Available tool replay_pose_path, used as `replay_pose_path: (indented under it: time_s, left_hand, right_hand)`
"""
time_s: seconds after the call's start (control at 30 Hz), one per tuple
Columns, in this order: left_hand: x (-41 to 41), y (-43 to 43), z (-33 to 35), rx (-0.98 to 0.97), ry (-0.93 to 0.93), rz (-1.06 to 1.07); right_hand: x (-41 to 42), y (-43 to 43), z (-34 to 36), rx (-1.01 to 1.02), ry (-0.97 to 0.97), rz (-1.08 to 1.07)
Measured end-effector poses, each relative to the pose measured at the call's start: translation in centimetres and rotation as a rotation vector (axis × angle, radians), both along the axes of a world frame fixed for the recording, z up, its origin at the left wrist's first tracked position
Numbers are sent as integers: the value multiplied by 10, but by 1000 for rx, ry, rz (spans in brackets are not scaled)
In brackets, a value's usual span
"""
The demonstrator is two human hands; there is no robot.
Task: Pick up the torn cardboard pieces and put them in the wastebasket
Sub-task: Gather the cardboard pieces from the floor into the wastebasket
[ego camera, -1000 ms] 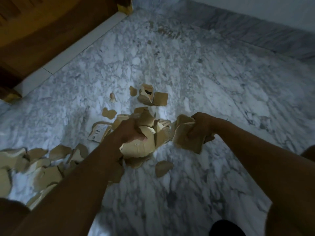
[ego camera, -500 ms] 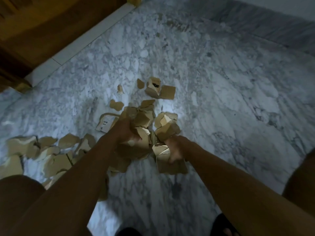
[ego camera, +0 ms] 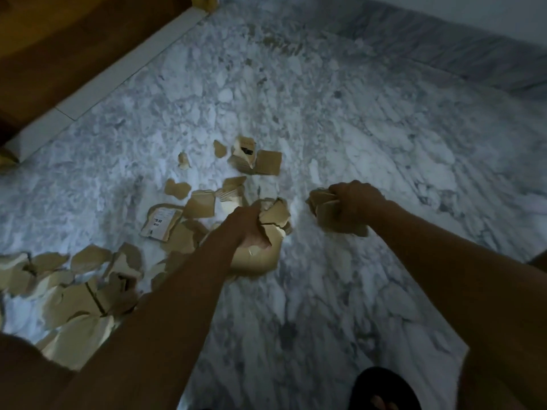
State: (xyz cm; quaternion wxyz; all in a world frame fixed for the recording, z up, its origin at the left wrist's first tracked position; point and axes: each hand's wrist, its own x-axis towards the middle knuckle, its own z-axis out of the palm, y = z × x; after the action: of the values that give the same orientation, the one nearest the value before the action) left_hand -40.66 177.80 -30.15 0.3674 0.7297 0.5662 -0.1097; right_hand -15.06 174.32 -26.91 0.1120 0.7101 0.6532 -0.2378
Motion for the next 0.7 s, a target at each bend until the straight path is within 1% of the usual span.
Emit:
replay_pose_path:
  time_s: [0.1,0.17,0.27,0.37,0.53,0.63,0.7]
  left_hand:
    - [15,-1,-17,33,3,85]
    - [20,3,-20,13,8,144]
    - [27,0,-13,11,94,61]
    - [29,-3,-15,-1,124,56]
    - [18,9,-2,-87,53,127]
    - [0,25,19,-57,-150,133]
    - [-9,40,30,-35,-187,155]
  right_hand:
    - [8,-10,-20,87,-30,-67]
    - [10,-15,-31,127,-9,-109]
    - [12,-17,-31,149,10,-175]
    - [9,-17,-34,139,-19,-208]
    - [9,-13,-31,94,-119,-236]
    - [12,-13,-33,125,-126,-248]
    - [13,-13,-35,137,-127,-253]
